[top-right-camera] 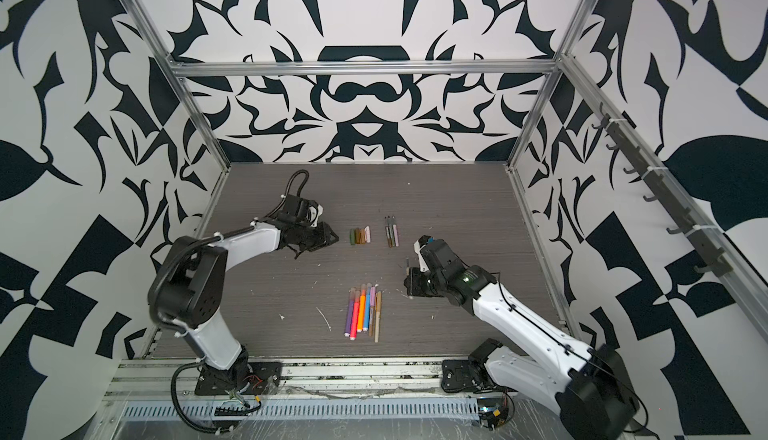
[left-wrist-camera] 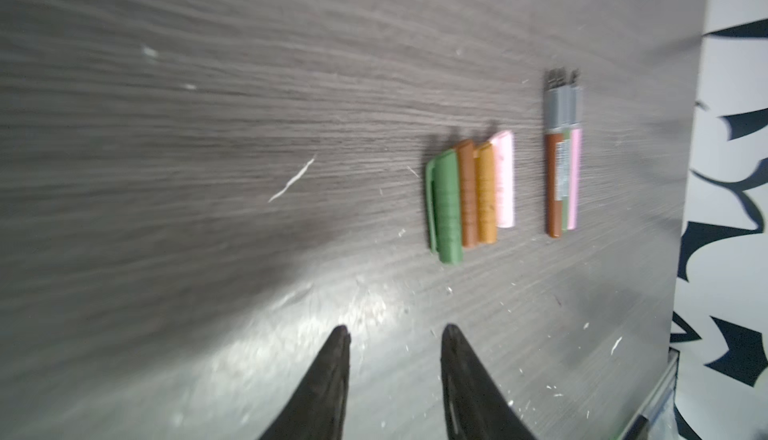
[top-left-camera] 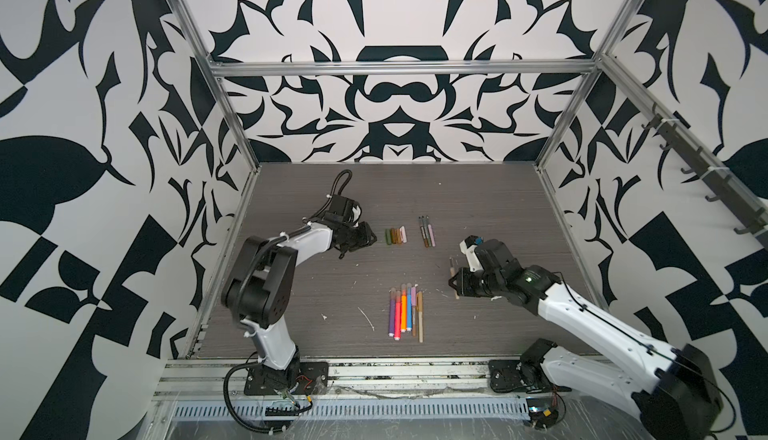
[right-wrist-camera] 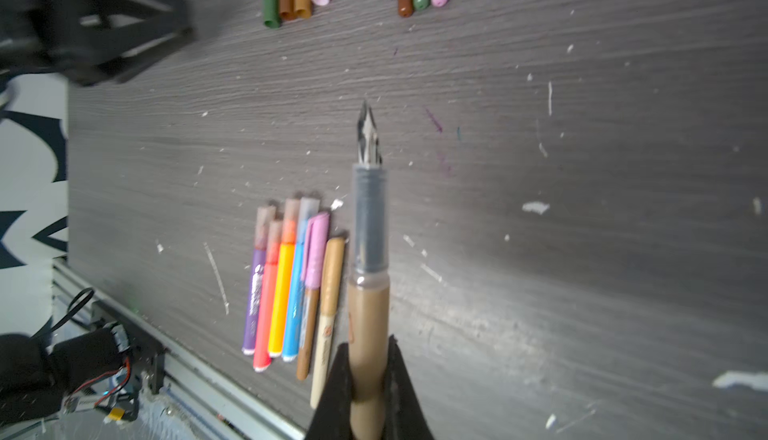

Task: Open the pen caps
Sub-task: 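Lower the tan pen beside the pink pen and open the right gripper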

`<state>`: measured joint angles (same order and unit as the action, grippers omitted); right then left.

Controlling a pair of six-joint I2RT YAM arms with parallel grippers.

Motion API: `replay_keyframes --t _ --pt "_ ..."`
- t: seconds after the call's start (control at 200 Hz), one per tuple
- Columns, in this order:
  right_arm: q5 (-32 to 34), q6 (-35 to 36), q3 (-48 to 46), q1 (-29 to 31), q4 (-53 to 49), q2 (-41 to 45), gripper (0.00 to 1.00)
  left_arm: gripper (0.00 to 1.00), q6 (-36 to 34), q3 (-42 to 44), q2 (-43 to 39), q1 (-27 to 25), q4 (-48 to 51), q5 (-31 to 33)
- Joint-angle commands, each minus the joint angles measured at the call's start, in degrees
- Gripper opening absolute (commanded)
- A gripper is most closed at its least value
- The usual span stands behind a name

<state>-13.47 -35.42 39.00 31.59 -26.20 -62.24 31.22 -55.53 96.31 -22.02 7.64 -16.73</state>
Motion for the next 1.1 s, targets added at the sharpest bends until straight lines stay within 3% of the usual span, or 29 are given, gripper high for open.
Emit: replay_keyframes --t 0.0,0.23,0.41,0.58,0.825,1.095 --pt "-2.99 7.30 4.33 -4.29 6.29 -6.58 0.00 0.42 -0.71 4.61 -6.01 0.14 -7.72 3.74" --pt "-11.74 16.50 17.42 -12.46 12.21 -25.88 0.00 0.42 -2.77 12.06 -13.49 0.14 -12.60 7.16" --pt "-14.76 17.36 27.15 -17.06 13.85 -39.10 0.00 0.42 2.33 10.38 -20.93 0.14 -4.26 -1.98" --pt "-15.01 17.83 34.41 -19.27 10.65 -48.30 0.00 0.39 -1.96 8.15 -27.12 0.23 5.05 0.75" --pt "-16.20 17.58 33.53 -19.20 10.39 -51.22 0.00 0.38 2.64 11.79 -25.97 0.17 -2.85 -1.45" --pt "-17.37 16.66 31.94 -19.20 11.82 -51.30 0.00 0.36 2.96 10.13 -23.74 0.14 -3.33 -3.16"
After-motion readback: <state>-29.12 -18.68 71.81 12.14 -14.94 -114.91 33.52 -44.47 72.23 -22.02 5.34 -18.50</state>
